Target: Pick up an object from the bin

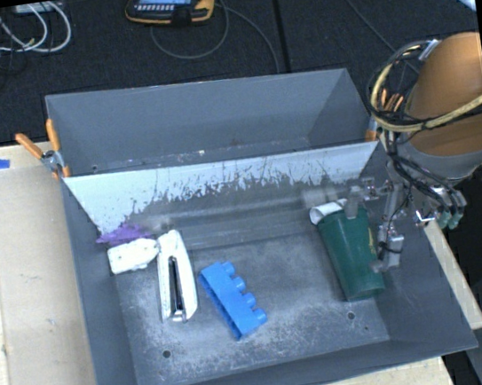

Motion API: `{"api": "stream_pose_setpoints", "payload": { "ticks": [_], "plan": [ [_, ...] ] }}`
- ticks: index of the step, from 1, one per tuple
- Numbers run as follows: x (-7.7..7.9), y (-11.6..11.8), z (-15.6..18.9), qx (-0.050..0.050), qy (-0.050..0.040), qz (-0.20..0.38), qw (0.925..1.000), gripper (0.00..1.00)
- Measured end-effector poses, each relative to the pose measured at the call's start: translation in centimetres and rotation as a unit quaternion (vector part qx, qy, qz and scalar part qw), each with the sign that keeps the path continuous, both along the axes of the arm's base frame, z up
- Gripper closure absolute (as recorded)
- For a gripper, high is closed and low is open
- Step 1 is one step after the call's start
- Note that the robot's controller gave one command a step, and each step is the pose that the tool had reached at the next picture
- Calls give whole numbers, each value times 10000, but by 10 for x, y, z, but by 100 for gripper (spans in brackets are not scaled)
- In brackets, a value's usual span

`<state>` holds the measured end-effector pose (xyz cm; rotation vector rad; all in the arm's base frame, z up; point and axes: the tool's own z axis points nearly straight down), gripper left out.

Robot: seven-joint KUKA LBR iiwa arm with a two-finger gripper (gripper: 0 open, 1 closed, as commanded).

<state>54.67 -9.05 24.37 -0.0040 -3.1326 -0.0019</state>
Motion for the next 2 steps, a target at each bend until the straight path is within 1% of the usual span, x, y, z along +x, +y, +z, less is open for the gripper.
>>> {"api": "stream_pose_setpoints", "payload": {
  "ticks": [1,2],
  "plan": [
    [1,0,5,-5,-39,11,10000,0],
    [1,-5,-29,-8,-73,66,10000,0]
  ]
}}
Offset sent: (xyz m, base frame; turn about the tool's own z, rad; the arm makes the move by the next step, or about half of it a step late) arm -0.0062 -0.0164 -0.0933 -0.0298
